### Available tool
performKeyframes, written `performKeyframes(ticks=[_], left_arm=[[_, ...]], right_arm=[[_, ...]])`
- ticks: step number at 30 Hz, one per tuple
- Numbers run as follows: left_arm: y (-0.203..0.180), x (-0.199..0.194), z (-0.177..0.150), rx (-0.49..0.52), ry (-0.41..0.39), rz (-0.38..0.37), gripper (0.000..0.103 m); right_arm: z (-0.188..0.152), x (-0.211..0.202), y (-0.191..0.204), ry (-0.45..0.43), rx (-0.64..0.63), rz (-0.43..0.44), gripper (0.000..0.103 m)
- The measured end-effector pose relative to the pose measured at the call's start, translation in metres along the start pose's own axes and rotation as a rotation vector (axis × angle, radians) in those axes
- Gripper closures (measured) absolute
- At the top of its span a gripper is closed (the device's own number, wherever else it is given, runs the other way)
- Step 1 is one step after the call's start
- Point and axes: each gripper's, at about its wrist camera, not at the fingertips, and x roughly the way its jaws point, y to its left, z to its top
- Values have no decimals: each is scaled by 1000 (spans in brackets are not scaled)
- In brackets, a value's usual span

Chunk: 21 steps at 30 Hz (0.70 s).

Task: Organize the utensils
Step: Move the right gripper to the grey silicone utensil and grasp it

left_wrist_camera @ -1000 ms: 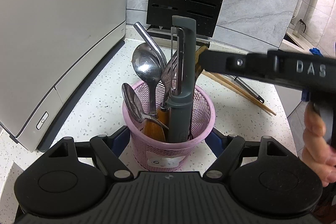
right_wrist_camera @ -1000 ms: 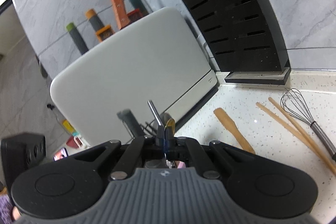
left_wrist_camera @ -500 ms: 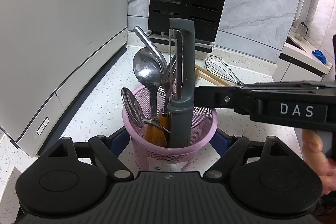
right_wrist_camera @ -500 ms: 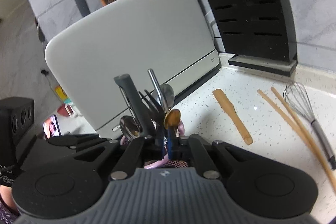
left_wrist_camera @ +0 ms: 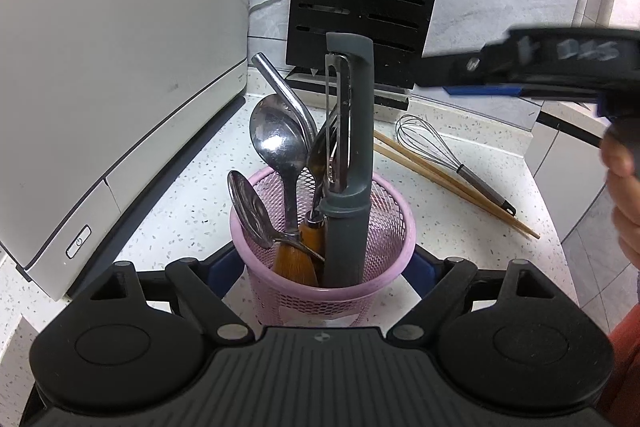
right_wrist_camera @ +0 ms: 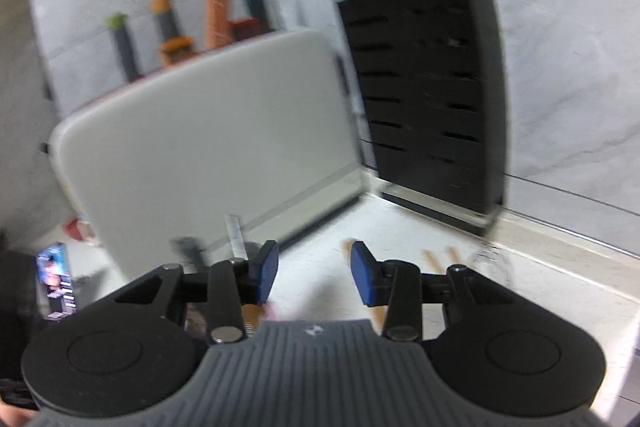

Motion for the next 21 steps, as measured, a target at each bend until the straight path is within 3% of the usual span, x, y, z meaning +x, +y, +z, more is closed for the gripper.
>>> performKeyframes(ticks=[7, 21], left_arm=[[0, -2, 0, 5, 9, -6, 8], [17, -17, -7, 20, 29, -11, 12]], right_arm=[[-10, 41, -20, 185, 7, -50, 63], [-25, 80, 22, 346, -378, 77, 63]])
